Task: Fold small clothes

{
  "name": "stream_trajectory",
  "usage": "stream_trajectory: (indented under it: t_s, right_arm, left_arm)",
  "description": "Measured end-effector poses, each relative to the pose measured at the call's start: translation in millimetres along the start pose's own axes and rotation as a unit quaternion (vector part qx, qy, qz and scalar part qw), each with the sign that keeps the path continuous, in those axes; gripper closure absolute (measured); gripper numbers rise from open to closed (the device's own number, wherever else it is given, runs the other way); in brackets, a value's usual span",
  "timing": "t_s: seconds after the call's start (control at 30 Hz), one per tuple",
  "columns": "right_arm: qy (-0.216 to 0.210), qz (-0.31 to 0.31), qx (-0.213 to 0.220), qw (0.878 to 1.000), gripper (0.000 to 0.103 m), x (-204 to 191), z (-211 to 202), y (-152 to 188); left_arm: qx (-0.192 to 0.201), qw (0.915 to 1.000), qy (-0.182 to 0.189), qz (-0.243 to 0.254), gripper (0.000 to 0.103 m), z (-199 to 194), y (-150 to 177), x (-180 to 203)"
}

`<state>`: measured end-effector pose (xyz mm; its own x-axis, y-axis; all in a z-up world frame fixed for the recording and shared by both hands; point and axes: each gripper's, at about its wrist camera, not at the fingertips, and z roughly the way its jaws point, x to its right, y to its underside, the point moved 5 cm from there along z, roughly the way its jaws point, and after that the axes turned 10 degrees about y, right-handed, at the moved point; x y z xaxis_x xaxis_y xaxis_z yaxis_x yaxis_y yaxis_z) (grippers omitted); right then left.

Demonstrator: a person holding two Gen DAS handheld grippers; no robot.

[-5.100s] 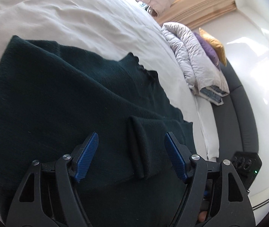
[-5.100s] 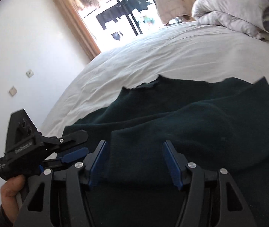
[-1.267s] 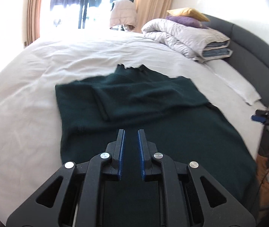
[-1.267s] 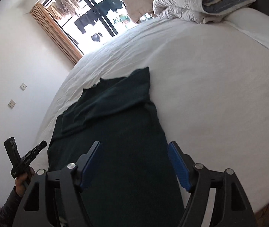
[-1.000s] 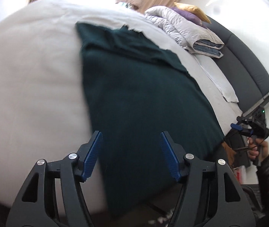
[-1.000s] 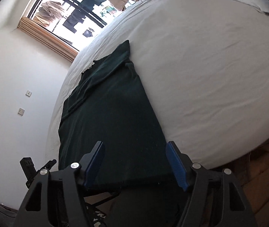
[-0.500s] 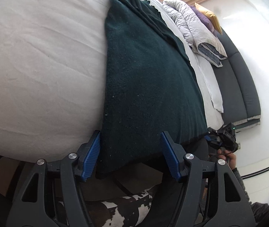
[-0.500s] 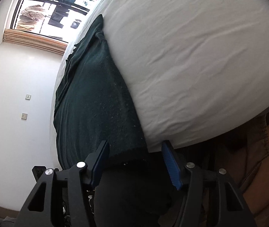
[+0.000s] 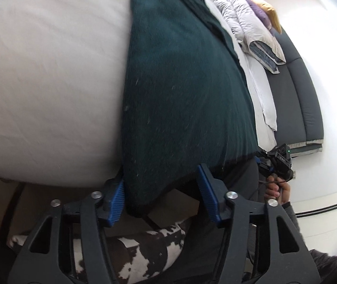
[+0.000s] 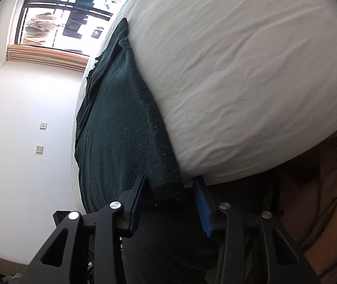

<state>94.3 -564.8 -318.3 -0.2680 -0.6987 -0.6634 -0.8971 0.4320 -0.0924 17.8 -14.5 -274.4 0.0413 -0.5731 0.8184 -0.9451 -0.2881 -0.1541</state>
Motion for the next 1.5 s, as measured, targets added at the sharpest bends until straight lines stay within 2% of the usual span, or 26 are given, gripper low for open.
stream_trajectory:
  t_s: [0.07, 0.33, 0.37, 0.5, 0.53, 0.6, 0.63, 0.73, 0.83, 0.93, 1.07, 1.17, 1.33, 1.43, 1.5]
  right_arm:
    - [-0.002, 0.002, 0.001, 1.0, 0.059, -0.8, -1.3, -0.2]
    - [-0.032, 0.002, 0.023, 0.999, 0.061, -14.8, -17.0, -5.6]
    - [-0.029, 0.001, 0.021, 0.999, 0.063, -15.1, -14.9, -5.0]
    - [-0.01, -0.004, 0.013, 1.0, 0.087, -15.0, -6.5, -4.7]
    - [-0.005, -0.007, 0.014, 1.0, 0.089, -15.8, -6.2, -4.9]
    - [0.002, -0.013, 0.02, 1.0, 0.092, -18.3, -7.9, -5.9]
    - [0.005, -0.016, 0.023, 1.0, 0.093, -20.2, -9.1, -6.4]
    - [0.017, -0.025, 0.031, 0.999, 0.095, -25.1, -8.7, -5.2]
    - [0.025, -0.031, 0.04, 0.998, 0.095, -30.1, -11.7, -4.5]
    - [0.02, -0.032, 0.052, 0.998, 0.096, -37.7, -19.1, -4.2]
    - [-0.013, -0.032, 0.07, 0.997, 0.096, -55.2, -32.2, -4.9]
    - [-0.044, -0.041, 0.085, 0.995, 0.096, -78.0, -41.6, -8.0]
    - [-0.083, -0.042, 0.11, 0.99, 0.097, -117.3, -45.4, -31.7]
    - [-0.108, -0.026, 0.131, 0.985, 0.097, -137.2, -44.7, -57.7]
    - [-0.124, -0.008, 0.146, 0.981, 0.097, -148.7, -42.5, -79.5]
  left_arm:
    - [-0.003, 0.9998, 0.008, -0.02, 0.071, 5.5, 1.7, -6.0]
    - [0.007, 0.9986, 0.035, -0.039, 0.071, 8.5, -1.6, -9.4]
    - [0.007, 0.9984, 0.036, -0.043, 0.071, 8.8, -2.4, -10.7]
    - [0.013, 0.9972, 0.048, -0.057, 0.071, 9.3, -2.7, -14.2]
    - [0.016, 0.9969, 0.052, -0.058, 0.073, 9.2, -2.7, -13.1]
    - [0.027, 0.9972, 0.053, -0.046, 0.093, 4.8, -2.6, -9.4]
    - [0.031, 0.9974, 0.052, -0.038, 0.096, 2.3, -2.1, -5.6]
    - [0.036, 0.9986, 0.038, 0.0, 0.097, -1.7, -2.1, 7.8]
    - [0.045, 0.9983, 0.033, 0.016, 0.097, -10.6, -3.6, 16.3]
    - [0.061, 0.997, 0.047, 0.01, 0.097, -25.9, -8.7, 23.7]
    - [0.09, 0.9923, 0.085, 0.008, 0.097, -48.2, -17.9, 42.9]
    - [0.11, 0.9877, 0.111, 0.007, 0.097, -59.7, -33.5, 57.3]
    - [0.151, 0.9749, 0.164, 0.009, 0.097, -77.9, -89.5, 91.9]
    - [0.175, 0.9692, 0.17, 0.03, 0.097, -90.9, -123.0, 111.3]
    - [0.194, 0.9654, 0.173, 0.025, 0.097, -95.7, -149.9, 114.8]
